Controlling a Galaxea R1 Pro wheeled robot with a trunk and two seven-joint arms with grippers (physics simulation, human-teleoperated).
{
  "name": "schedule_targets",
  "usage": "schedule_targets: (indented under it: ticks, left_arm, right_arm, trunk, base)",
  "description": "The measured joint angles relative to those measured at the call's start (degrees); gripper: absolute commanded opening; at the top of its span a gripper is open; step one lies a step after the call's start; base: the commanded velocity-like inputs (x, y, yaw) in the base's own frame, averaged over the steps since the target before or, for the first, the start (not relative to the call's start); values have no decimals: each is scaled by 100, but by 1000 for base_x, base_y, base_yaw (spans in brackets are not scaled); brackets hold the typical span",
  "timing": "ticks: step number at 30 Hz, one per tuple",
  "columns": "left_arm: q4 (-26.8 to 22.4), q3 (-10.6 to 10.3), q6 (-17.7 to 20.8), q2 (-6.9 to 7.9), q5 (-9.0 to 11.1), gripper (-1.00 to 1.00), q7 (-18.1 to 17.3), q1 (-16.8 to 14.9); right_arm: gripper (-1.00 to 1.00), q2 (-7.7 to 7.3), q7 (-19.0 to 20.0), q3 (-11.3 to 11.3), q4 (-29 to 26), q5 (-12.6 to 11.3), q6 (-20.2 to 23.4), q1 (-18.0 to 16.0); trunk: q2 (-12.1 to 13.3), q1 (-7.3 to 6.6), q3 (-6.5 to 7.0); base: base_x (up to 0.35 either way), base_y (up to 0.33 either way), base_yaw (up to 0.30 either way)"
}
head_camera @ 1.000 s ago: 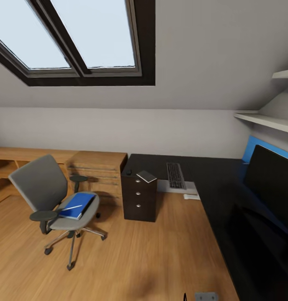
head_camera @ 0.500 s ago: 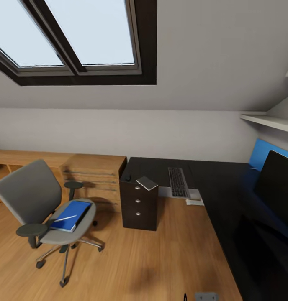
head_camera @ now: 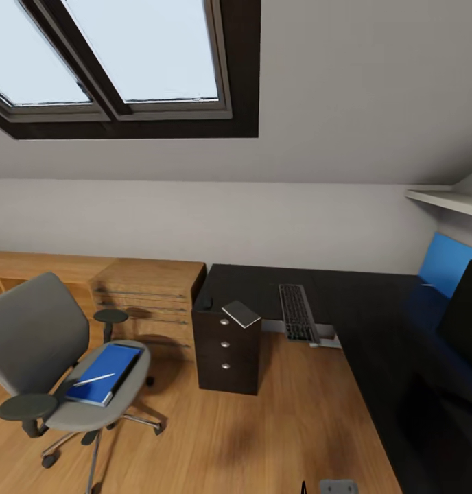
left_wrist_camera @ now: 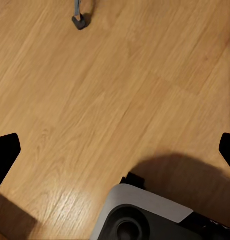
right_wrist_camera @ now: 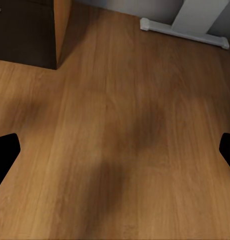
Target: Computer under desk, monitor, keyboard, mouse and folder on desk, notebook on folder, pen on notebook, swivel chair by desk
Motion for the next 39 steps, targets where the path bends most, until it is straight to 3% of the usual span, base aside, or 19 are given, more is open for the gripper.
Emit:
schedule_targets:
  ticks: [21,25,32,39]
  left_arm:
    - [0,5,0,-21,4,100,-1,0]
    - [0,14,-3,-30,3,100,0,0]
    - [0,28,-7,-37,2,100,1,0]
    - [-2,29,-28,-38,18,100,8,-2]
  right_arm:
    - [100,16,15,5,-1,-12,2,0]
    - [100,21,36,-79,-92,-42,-41,-2]
    - [100,-150,54,-169,-122,-41,-245,-2]
    - [100,-190,54,-164,-124,-49,-416,-1]
  trunk:
    - [0,0,0]
    - [0,1,0]
    - [1,3,0]
    - [1,3,0]
  base:
    - [303,0,0]
    - [254,0,0]
    - [68,0,-4]
    - [4,0,-209]
